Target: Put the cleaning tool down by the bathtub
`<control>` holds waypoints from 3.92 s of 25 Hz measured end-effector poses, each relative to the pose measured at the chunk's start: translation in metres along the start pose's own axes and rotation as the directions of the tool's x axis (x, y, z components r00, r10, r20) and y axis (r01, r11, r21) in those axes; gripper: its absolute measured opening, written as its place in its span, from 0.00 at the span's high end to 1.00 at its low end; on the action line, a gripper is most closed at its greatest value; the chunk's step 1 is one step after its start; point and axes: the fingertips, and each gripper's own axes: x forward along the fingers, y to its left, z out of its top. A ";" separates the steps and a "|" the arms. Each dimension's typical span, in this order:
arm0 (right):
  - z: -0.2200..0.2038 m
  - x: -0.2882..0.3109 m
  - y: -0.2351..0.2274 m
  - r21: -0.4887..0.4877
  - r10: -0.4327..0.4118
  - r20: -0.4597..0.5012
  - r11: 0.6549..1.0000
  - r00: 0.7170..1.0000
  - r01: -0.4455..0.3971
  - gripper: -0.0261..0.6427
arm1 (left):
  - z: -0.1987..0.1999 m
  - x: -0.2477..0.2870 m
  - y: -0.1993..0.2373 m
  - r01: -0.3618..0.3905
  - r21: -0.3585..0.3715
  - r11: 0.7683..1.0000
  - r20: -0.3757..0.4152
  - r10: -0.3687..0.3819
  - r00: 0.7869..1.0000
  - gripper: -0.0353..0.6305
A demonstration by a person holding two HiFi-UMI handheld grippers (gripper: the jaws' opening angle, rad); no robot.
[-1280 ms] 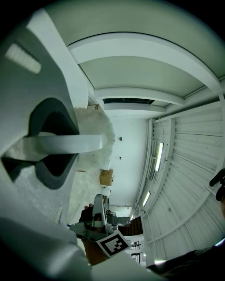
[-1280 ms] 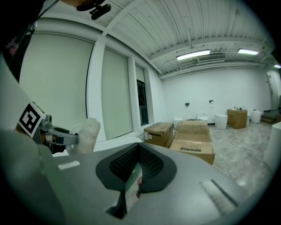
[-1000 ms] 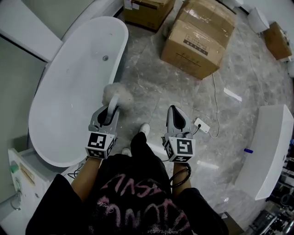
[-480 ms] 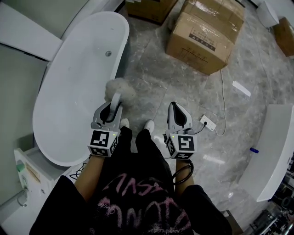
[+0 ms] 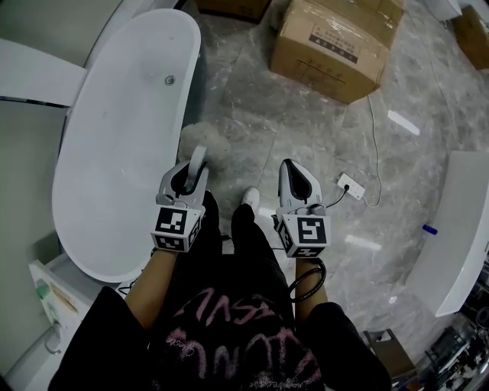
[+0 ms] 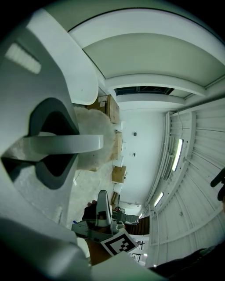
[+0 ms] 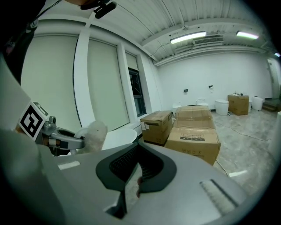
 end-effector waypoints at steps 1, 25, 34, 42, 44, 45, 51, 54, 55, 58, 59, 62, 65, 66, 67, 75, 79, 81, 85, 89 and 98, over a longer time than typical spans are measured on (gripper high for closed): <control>-0.002 0.001 -0.002 0.009 -0.009 -0.009 1.000 1.000 0.009 0.93 | -0.002 0.004 0.000 0.006 -0.004 1.000 -0.004 -0.006 1.000 0.83; -0.079 0.070 -0.020 0.061 -0.058 -0.098 0.996 0.993 0.064 0.93 | -0.085 0.093 0.029 0.059 -0.061 0.996 -0.132 -0.067 0.989 0.83; -0.129 0.093 -0.030 0.085 -0.044 -0.152 0.995 0.987 0.058 0.93 | -0.135 0.130 0.038 0.033 -0.096 0.995 -0.189 -0.051 0.981 0.83; -0.176 0.121 -0.036 0.111 -0.051 -0.177 0.991 0.983 0.071 0.93 | -0.189 0.163 0.042 0.027 -0.110 0.994 -0.225 -0.052 0.973 0.83; -0.186 0.128 -0.042 0.122 -0.052 -0.182 0.990 0.982 0.075 0.93 | -0.200 0.176 0.045 0.006 -0.119 0.993 -0.239 -0.035 0.971 0.83; -0.193 0.131 -0.044 0.124 -0.052 -0.186 0.989 0.981 0.076 0.93 | -0.207 0.181 0.048 -0.009 -0.127 0.992 -0.243 -0.022 0.970 0.83; -0.246 0.149 -0.053 0.150 -0.055 -0.203 0.985 0.978 0.086 0.93 | -0.253 0.214 0.055 -0.046 -0.152 0.987 -0.257 0.005 0.966 0.83; -0.277 0.159 -0.053 0.154 -0.049 -0.222 0.984 0.974 0.085 0.93 | -0.282 0.227 0.056 -0.055 -0.151 0.987 -0.269 0.012 0.963 0.83; -0.287 0.162 -0.053 0.153 -0.046 -0.229 0.985 0.972 0.083 0.93 | -0.291 0.230 0.056 -0.059 -0.154 0.986 -0.272 0.015 0.962 0.83; -0.315 0.169 -0.053 0.151 -0.035 -0.247 0.986 0.968 0.074 0.93 | -0.317 0.240 0.057 -0.068 -0.152 0.986 -0.282 0.023 0.959 0.83; -0.325 0.172 -0.053 0.146 -0.032 -0.255 0.987 0.966 0.071 0.93 | -0.325 0.244 0.057 -0.072 -0.157 0.985 -0.285 0.025 0.958 0.83; -0.352 0.182 -0.053 0.144 -0.022 -0.272 0.988 0.962 0.064 0.93 | -0.348 0.255 0.060 -0.086 -0.172 0.981 -0.293 0.033 0.956 0.83; -0.376 0.194 -0.053 0.189 -0.013 -0.267 0.980 0.963 0.065 0.93 | -0.376 0.266 0.062 -0.086 -0.170 0.982 -0.302 0.031 0.953 0.83; -0.384 0.198 -0.051 0.189 -0.005 -0.267 0.980 0.964 0.057 0.93 | -0.386 0.270 0.063 -0.084 -0.168 0.982 -0.306 0.029 0.952 0.83; -0.392 0.203 -0.049 0.180 0.003 -0.271 0.983 0.962 0.047 0.93 | -0.395 0.274 0.065 -0.083 -0.163 0.983 -0.310 0.029 0.950 0.83; -0.457 0.230 -0.040 0.177 0.022 -0.289 0.984 0.957 0.030 0.93 | -0.463 0.307 0.080 -0.083 -0.152 0.985 -0.333 0.028 0.943 0.83; -0.495 0.237 -0.039 0.188 0.031 -0.356 0.981 0.934 0.040 0.93 | -0.495 0.324 0.083 -0.068 -0.141 0.988 -0.346 0.015 0.938 0.83; -0.509 0.242 -0.042 0.195 0.031 -0.362 0.980 0.932 0.043 0.93 | -0.511 0.333 0.084 -0.067 -0.145 0.987 -0.356 0.011 0.935 0.83; -0.527 0.257 -0.047 0.189 0.038 -0.321 0.982 0.946 0.025 0.93 | -0.540 0.349 0.089 -0.076 -0.152 0.985 -0.372 0.015 0.928 0.83; -0.551 0.264 -0.049 0.190 0.052 -0.329 0.982 0.943 0.012 0.93 | -0.567 0.361 0.093 -0.079 -0.143 0.987 -0.391 0.017 0.920 0.83; -0.595 0.283 -0.064 0.199 0.061 -0.356 0.980 0.933 0.012 0.93 | -0.614 0.397 0.099 -0.065 -0.108 0.992 -0.428 0.012 0.904 0.83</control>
